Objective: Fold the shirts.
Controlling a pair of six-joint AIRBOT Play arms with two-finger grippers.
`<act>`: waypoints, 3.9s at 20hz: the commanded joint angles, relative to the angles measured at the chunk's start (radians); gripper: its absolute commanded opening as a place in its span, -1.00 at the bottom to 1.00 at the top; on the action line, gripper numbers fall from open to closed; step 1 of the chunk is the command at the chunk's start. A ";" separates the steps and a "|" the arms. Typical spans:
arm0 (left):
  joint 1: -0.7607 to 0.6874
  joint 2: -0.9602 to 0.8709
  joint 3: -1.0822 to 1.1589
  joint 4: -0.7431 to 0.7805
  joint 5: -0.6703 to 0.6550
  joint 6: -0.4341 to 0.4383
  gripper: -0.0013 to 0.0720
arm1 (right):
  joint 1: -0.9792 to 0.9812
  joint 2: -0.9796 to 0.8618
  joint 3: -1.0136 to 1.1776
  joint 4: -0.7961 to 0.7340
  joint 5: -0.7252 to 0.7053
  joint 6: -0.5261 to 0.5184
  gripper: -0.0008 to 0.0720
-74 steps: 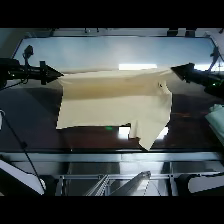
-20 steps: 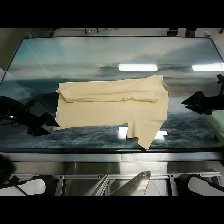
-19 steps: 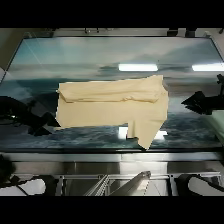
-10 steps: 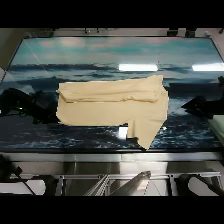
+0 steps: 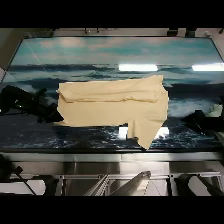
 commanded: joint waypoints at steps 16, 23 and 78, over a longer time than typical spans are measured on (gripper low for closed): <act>0.196 -0.034 0.001 0.004 -0.125 0.111 0.94 | -0.043 0.045 -0.024 0.013 -0.008 -0.048 0.03; 0.136 -0.080 0.001 -0.053 -0.089 0.164 0.93 | -0.043 0.045 -0.024 0.057 -0.003 -0.076 0.03; 0.295 0.093 -0.019 -0.202 0.115 0.255 -0.90 | 0.076 0.068 -0.243 0.656 -0.081 -0.583 -0.92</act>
